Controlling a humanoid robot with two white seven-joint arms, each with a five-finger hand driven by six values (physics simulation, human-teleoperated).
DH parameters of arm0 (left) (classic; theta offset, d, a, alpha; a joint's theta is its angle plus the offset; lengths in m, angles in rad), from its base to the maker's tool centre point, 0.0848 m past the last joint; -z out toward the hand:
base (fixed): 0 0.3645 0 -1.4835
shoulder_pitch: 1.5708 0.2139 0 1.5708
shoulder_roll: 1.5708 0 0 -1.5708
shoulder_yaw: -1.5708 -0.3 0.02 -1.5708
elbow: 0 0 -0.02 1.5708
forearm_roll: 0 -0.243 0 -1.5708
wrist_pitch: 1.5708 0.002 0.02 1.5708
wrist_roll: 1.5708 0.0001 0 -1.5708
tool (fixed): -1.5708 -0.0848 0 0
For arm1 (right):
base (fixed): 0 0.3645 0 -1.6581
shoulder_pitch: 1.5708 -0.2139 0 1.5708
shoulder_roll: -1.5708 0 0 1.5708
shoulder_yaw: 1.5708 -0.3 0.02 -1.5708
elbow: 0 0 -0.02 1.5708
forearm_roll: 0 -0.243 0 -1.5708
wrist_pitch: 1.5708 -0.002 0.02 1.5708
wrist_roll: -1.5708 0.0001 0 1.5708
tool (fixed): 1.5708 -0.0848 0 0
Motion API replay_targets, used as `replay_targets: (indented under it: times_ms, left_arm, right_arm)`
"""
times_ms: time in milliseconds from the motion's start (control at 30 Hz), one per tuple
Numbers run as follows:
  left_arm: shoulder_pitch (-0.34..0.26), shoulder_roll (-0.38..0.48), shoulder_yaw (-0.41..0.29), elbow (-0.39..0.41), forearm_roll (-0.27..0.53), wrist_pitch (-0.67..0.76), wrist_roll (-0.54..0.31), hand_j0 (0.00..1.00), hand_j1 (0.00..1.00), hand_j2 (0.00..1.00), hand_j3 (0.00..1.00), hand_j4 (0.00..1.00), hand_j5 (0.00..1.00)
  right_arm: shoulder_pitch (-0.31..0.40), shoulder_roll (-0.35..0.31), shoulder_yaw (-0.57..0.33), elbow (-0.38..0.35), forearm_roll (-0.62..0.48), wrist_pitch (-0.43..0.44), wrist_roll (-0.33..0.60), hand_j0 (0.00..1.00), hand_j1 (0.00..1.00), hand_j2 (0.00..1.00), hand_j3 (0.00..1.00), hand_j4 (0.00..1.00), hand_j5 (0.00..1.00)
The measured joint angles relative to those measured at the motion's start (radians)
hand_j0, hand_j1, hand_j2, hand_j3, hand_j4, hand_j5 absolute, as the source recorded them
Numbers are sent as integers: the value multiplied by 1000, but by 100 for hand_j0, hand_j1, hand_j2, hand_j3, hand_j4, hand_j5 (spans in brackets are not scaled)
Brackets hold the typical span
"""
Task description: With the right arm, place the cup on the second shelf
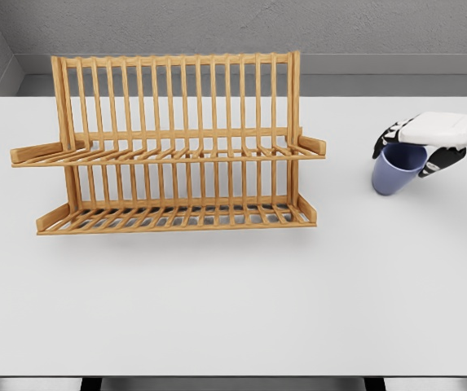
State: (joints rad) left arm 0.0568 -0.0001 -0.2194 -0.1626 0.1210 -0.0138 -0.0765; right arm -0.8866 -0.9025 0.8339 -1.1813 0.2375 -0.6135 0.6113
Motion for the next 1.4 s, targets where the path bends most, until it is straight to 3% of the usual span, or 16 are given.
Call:
replay_targets:
  times_ms: [233, 733, 900, 1133, 1400]
  left_arm:
    - [0, 0, 0, 0, 0, 0, 0, 100, 100, 100, 100, 100, 100]
    - [0, 0, 0, 0, 0, 0, 0, 100, 100, 100, 100, 100, 100]
    - [0, 0, 0, 0, 0, 0, 0, 100, 100, 100, 100, 100, 100]
    - [0, 0, 0, 0, 0, 0, 0, 100, 100, 100, 100, 100, 100]
    - [0, 0, 0, 0, 0, 0, 0, 100, 100, 100, 100, 100, 100]
  right_arm:
    - [-35, 3, -8, -28, -5, 0, 0, 64, 64, 64, 64, 64, 64]
    - [-35, 1, -140, -102, -5, -1, 0, 61, 61, 61, 61, 61, 61]
    - [-64, 5, -174, -111, -1, -1, 0, 61, 61, 61, 61, 61, 61]
    - [-80, 7, -190, -209, 0, -1, 0, 61, 61, 61, 61, 61, 61]
    - [-78, 9, -191, -385, 1, -2, 1, 61, 61, 61, 61, 61, 61]
